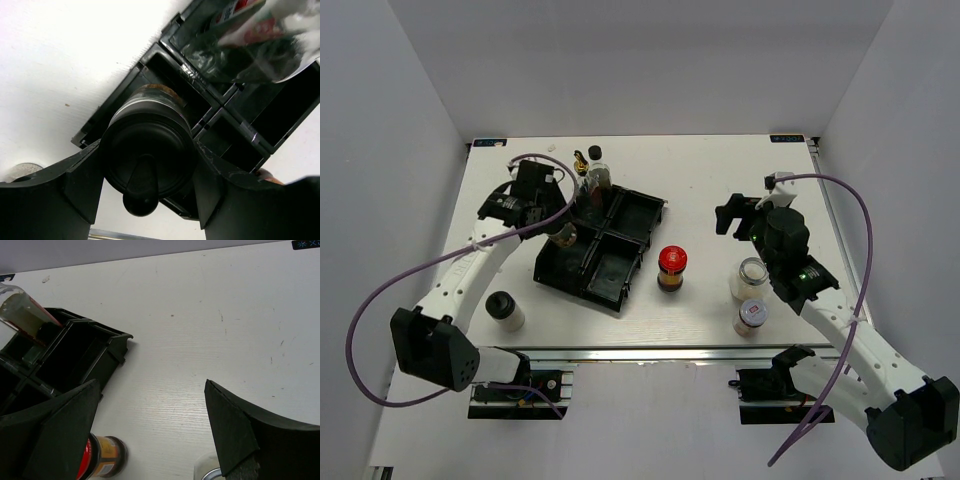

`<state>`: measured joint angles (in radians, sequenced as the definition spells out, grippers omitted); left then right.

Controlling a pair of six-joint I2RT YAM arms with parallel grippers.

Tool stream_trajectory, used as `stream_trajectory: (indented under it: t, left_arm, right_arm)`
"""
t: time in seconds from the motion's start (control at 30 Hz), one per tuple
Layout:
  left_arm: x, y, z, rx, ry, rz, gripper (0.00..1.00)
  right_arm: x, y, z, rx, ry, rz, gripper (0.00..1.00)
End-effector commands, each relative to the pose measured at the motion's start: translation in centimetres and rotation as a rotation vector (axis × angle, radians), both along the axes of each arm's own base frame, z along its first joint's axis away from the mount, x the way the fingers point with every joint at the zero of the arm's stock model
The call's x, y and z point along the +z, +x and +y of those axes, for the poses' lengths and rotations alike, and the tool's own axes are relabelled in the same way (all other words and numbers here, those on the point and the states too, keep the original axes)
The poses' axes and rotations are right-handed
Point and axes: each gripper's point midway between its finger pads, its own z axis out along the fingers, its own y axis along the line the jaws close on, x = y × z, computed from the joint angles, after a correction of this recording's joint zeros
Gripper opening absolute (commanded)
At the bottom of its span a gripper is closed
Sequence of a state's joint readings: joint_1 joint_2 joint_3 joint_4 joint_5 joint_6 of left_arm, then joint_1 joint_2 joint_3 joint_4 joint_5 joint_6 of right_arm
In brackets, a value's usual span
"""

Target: Organize the condiment bottles

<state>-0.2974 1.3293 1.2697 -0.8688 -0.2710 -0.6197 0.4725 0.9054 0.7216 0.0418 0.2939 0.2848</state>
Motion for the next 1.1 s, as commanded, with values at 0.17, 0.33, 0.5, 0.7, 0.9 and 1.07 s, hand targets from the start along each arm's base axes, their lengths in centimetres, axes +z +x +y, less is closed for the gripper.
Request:
stream_trajectory:
  t: [0.17,0.33,0.5,0.7,0.9,1.07]
  left_arm:
    - [-0.9,1.1,-2.5,-0.070,0.021,0.007,0.22]
    - [-4.0,1.5,-3.3,-0.087,0.036,0.063,0.23]
    - [-5.2,3.1,-3.4,-0.059,0.042,0.027,0.33]
    - [-6.5,3.7,-3.4,-0.045,0.060,0.017,0.49]
    - [-7.1,3.9,-3.6,-0.044,0.060,0.008,0.67]
    - [-8.2,3.6,-3.2,-0.026,0.081,0.044,0.84]
  right_arm:
    - [-0.3,0.4,-1.2,-0.068,-0.013,-0.002,0.89]
    - [-0.7,0.8,-1.4,-0.076,-0.030,0.009,0.89]
    - [-1.1,1.0,-1.9,-0.106,-0.044,0.019,0.89]
    - [-1.8,1.3,-2.6,-0.141,-0.067,0.034,0.89]
    - [-2.4,1.5,-3.0,-0.167,-0.082,0.044,0.90]
    - [-2.4,1.5,-3.6,-0.198,-0.083,0.044,0.89]
